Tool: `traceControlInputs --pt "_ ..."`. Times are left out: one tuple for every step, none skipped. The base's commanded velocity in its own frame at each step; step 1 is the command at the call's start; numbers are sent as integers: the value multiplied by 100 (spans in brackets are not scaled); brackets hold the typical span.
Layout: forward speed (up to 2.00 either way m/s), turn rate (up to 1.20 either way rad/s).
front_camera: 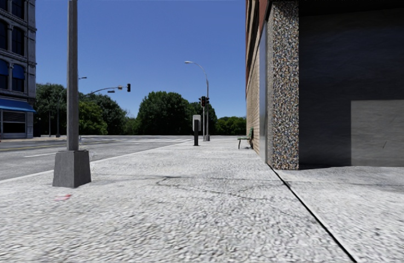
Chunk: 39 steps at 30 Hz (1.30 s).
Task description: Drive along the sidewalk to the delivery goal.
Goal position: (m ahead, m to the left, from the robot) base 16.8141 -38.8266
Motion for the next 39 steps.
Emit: traceControlInputs --pt "200 0" --pt "200 0" --pt "200 0" --pt "200 0" --pt "200 0" --pt "200 0" --pt "200 0" --pt "200 0" --pt "200 0" --pt "200 0" --pt "200 0" --pt "200 0" --pt "200 0" --pt "200 0" --pt "200 0" --pt "200 0" --pt "200 0" --pt "200 0" --pt "200 0" --pt "200 0" --pt "200 0" --pt "200 0" --pt "200 0" --pt "200 0" --pt "200 0" --pt "200 0" --pt "200 0" --pt "200 0" --pt "200 0" --pt "200 0" --pt "200 0" --pt "200 0" --pt "200 0" --pt "200 0" --pt "200 0" --pt "200 0" --pt "200 0" --pt "200 0" --pt "200 0"
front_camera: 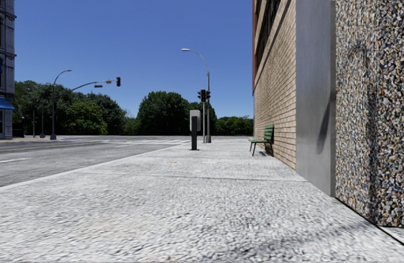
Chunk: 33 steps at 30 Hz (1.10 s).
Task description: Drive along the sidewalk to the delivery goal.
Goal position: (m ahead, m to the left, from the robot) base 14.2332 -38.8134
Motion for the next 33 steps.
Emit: traceControlInputs --pt "200 0" --pt "200 0" --pt "200 0" --pt "200 0" --pt "200 0" --pt "200 0" --pt "200 0" --pt "200 0" --pt "200 0" --pt "200 0" --pt "200 0" --pt "200 0" --pt "200 0" --pt "200 0" --pt "200 0" --pt "200 0" --pt "200 0" --pt "200 0" --pt "200 0" --pt "200 0" --pt "200 0" --pt "200 0" --pt "200 0" --pt "200 0" --pt "200 0" --pt "200 0" --pt "200 0" --pt "200 0" --pt "200 0" --pt "200 0" --pt "200 0" --pt "200 0" --pt "200 0"
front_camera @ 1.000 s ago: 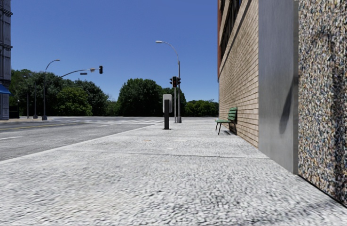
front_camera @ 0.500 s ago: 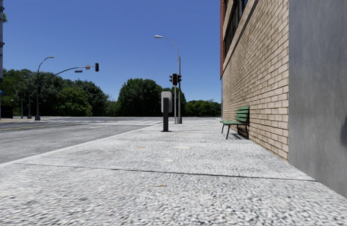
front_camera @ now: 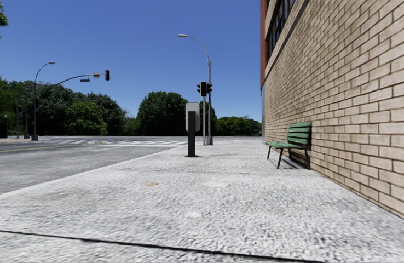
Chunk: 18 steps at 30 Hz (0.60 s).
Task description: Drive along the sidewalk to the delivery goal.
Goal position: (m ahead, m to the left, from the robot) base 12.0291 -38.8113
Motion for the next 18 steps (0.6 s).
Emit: traceControlInputs --pt "200 0" --pt "200 0" --pt "200 0" --pt "200 0" --pt "200 0" --pt "200 0" --pt "200 -1" --pt "200 -19" --pt "200 -36" --pt "200 -49" --pt "200 -59" --pt "200 -65" --pt "200 -68" --pt "200 -70" --pt "200 -70" --pt "200 -70" --pt "200 -30" --pt "200 -30"
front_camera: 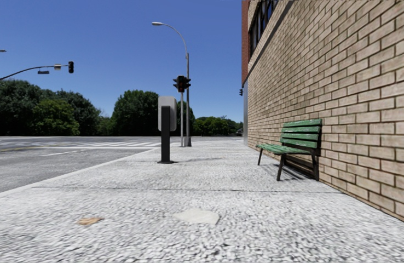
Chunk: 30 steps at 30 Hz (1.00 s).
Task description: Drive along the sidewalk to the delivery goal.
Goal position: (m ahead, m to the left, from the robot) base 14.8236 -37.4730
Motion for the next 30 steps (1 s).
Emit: traceControlInputs --pt "200 -8" --pt "200 0" --pt "200 0" --pt "200 0" --pt "200 0" --pt "200 0" --pt "200 0" --pt "200 0" --pt "200 0" --pt "200 0" --pt "200 0" --pt "200 0" --pt "200 0" --pt "200 0" --pt "200 0" --pt "200 0" --pt "200 0" --pt "200 0" --pt "200 0" --pt "200 0" --pt "200 -13" --pt "200 -39" --pt "200 -68" --pt "200 -68" --pt "200 -80" --pt "200 -82" --pt "200 -41" --pt "200 -1" --pt "200 -1" --pt "200 0"
